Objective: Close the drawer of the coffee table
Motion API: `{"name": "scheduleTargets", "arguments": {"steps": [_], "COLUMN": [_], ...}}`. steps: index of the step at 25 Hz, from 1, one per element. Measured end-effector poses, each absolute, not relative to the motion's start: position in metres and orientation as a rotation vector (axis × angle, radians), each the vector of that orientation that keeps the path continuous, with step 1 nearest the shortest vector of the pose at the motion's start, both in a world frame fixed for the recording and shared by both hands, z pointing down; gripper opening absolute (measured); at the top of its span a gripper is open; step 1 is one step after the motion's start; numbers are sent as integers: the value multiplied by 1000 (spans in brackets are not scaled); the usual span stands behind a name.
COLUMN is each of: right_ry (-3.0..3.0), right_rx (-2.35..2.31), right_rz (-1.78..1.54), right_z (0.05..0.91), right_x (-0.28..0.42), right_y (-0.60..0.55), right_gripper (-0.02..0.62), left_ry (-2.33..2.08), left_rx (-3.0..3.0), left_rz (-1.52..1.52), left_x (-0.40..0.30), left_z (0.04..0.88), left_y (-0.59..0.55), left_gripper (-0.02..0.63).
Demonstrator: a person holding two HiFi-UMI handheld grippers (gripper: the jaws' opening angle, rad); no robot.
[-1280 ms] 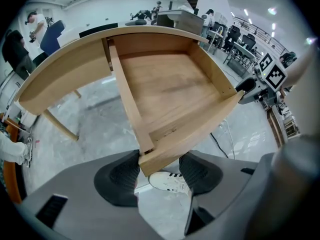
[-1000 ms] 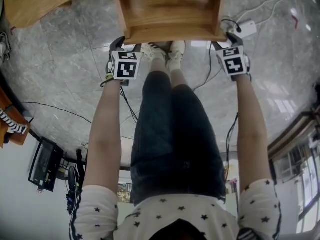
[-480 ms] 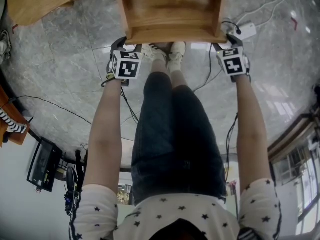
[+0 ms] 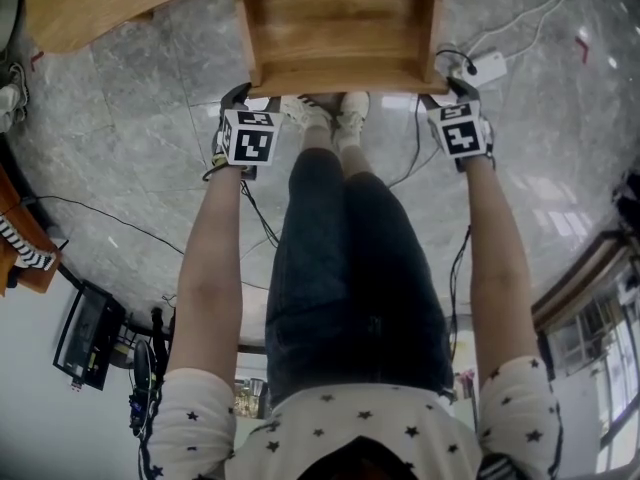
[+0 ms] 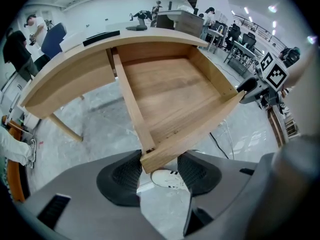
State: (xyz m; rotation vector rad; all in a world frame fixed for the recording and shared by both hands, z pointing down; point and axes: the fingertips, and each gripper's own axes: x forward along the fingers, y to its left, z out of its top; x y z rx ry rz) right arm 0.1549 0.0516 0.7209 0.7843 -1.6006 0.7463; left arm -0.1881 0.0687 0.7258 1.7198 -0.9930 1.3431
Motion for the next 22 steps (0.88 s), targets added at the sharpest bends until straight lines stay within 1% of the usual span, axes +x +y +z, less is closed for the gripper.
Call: {"name": "scheduleTargets", "arguments": {"steps": [22], "right_ry": [-1630], "right_rx": [818], "right_rz": [740], "right_z": [682], "right_x": [157], "right_y": [41], "right_gripper": [248], "left_ry": [-1019], "left_rx": [1745], "left_rz": [1317], "left_x": [-187], "left_z": [688], "left_y": [58], "left_gripper": [233]}}
